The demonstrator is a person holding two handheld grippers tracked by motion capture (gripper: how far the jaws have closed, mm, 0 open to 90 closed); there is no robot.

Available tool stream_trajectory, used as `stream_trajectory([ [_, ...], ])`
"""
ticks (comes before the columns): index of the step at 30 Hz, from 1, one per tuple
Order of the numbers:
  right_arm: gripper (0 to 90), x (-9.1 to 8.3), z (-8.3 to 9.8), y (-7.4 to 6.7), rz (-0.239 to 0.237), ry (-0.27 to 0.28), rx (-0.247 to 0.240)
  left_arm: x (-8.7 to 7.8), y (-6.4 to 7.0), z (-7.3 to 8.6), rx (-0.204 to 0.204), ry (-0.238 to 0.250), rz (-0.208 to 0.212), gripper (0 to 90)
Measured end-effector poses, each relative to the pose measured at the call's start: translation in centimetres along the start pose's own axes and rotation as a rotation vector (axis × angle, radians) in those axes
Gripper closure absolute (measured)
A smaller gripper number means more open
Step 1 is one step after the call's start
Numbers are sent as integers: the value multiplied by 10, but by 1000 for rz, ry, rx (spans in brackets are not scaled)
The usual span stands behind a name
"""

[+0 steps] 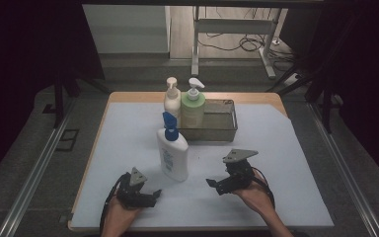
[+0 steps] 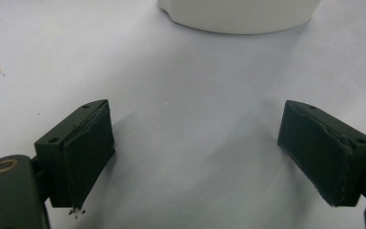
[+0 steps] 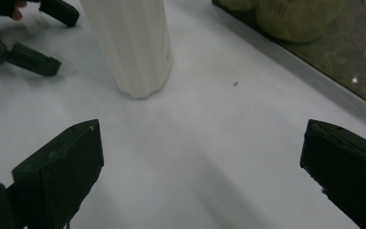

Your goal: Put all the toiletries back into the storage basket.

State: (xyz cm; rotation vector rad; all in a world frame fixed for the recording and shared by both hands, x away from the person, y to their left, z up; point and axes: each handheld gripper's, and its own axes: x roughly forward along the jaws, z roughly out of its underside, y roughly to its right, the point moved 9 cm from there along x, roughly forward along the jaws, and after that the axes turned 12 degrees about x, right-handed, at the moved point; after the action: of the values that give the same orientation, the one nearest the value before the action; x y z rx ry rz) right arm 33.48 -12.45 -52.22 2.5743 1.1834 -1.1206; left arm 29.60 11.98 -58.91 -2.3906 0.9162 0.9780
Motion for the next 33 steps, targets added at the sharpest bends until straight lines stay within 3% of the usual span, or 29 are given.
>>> stream_trajectory([
  [14, 29, 9, -35, -33, -49, 15, -30, 0, 0, 0, -1, 2, -1, 117],
  [33, 68, 31, -77, -61, -42, 39, -34, 0, 0, 0, -3, 1, 3, 119],
])
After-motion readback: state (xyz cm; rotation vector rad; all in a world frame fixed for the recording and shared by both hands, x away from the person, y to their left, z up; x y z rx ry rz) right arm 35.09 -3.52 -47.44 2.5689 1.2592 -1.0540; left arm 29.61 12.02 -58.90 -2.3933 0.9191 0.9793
